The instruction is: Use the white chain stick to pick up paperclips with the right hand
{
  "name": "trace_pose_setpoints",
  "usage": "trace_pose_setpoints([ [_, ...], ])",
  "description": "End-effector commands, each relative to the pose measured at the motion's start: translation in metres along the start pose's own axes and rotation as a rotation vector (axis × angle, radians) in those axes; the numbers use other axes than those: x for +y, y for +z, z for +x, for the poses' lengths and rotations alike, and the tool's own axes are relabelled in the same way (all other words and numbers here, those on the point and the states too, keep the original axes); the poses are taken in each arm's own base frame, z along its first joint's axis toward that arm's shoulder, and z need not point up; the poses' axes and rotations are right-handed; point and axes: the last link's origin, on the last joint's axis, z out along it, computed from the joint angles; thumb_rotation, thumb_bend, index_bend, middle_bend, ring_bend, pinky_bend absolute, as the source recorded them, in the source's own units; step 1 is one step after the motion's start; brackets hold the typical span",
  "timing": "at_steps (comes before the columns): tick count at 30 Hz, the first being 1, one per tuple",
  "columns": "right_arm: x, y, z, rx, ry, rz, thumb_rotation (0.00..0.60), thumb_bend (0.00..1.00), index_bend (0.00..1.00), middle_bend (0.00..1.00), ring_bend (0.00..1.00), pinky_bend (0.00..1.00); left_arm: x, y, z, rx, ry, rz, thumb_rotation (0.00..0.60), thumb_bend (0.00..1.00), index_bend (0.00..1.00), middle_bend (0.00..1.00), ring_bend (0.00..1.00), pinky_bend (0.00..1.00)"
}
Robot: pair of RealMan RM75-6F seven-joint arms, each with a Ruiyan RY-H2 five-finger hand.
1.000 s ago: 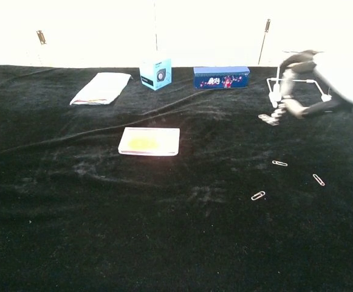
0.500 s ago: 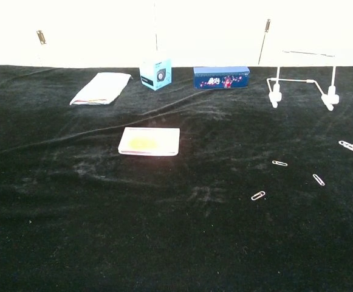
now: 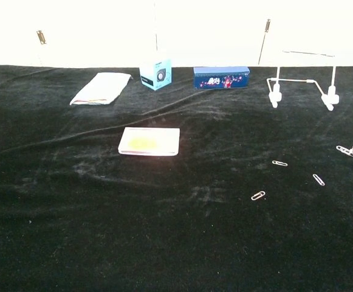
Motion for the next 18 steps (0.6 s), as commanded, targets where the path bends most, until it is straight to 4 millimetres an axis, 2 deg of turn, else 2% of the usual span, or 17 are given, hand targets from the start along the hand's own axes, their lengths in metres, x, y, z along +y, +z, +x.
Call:
trace_pose_setpoints([
  [1,0.002,0.002,0.001,-0.006,-0.012,-0.018,0.6,0.48,0.55,0.1,0.02,0.0,0.0,0.0,0.001,0.003,0.0,0.001,0.6,0.5,0.0,0.0,0.0,0.0],
  [4,0.005,0.001,0.001,-0.034,-0.029,-0.025,0.6,0.48,0.45,0.07,0.0,0.0,-0.001,0.0,0.001,0.004,0.0,0.002,0.6,0.5,0.0,0.0,0.0,0.0],
  [6,0.008,0.0,0.0,-0.056,-0.059,-0.035,0.6,0.47,0.24,0.02,0.0,0.0,-0.001,0.001,0.001,0.004,0.001,0.003,0.6,0.5,0.0,0.0,0.0,0.0],
  [9,0.008,-0.001,0.001,-0.076,-0.081,-0.046,0.6,0.41,0.09,0.0,0.0,0.0,-0.001,0.0,0.001,0.007,0.003,0.006,0.6,0.52,0.0,0.0,0.0,0.0],
  [12,0.009,-0.003,0.004,-0.085,-0.083,-0.051,0.6,0.36,0.02,0.0,0.0,0.0,-0.001,0.0,0.001,0.011,0.001,0.005,0.6,0.52,0.0,0.0,0.0,0.0],
  [18,0.012,-0.005,0.012,-0.063,-0.065,-0.068,0.6,0.36,0.0,0.0,0.0,0.0,-0.001,0.0,0.001,0.013,0.002,0.005,0.6,0.52,0.0,0.0,0.0,0.0],
])
